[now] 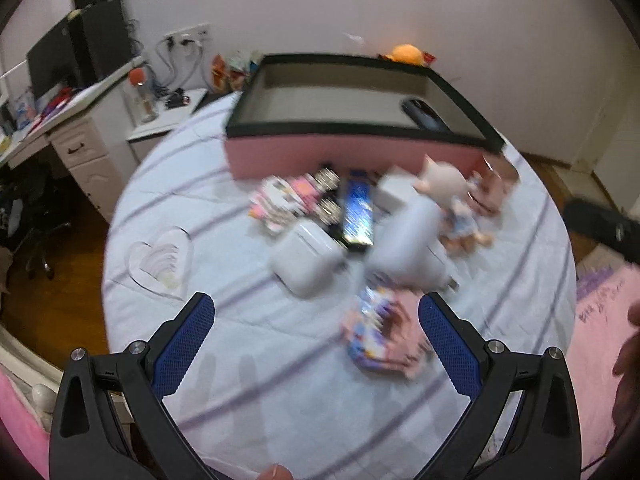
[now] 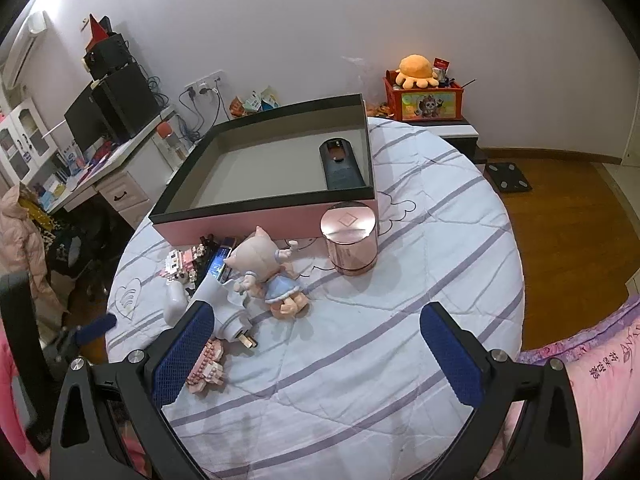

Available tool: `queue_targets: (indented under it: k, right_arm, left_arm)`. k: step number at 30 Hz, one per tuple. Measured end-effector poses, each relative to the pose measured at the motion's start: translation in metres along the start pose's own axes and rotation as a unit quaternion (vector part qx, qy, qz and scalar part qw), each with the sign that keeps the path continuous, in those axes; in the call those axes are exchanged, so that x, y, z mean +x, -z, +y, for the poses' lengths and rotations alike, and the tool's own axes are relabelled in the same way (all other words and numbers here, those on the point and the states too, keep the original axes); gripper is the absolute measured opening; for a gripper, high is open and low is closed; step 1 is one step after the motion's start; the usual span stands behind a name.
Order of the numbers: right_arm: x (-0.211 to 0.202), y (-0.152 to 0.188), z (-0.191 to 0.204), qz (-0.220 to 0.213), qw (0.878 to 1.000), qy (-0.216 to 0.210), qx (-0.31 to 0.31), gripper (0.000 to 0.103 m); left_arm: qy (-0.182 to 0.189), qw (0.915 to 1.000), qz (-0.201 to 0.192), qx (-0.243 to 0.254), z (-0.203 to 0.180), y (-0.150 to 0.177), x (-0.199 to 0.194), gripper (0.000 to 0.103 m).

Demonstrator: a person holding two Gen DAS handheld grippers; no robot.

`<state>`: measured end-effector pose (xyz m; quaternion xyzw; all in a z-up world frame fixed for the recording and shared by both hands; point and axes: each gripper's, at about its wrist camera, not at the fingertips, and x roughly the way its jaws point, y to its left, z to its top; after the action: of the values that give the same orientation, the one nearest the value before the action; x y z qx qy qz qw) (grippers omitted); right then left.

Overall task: Organize rigid objects
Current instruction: 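Grasp the pink-blue block figure with the left gripper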

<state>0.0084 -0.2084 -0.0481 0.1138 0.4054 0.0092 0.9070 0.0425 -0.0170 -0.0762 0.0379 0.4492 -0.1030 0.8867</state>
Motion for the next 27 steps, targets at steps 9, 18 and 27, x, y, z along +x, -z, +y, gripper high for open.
queue_targets:
  k: [9,18,27]
  right_arm:
    - [-0.001,0.003,-0.007,0.0,1.0,0.0,0.004,0.103]
    - [0.006,0.003,-0.017,0.009,1.0,-0.001,0.014,0.103]
    - [0.004,0.005,-0.019,0.009,1.0,-0.003,0.019,0.103]
  left_arm:
    - [0.0,0.9994,0.03,0.016,-0.024,0.006,0.023,0.103]
    - [0.016,0.9987,0.042,0.023,-0.035,0.011,0.039,0.09]
    - [0.059,0.9972,0.035,0.03,-0.044,0.009,0.03,0.05]
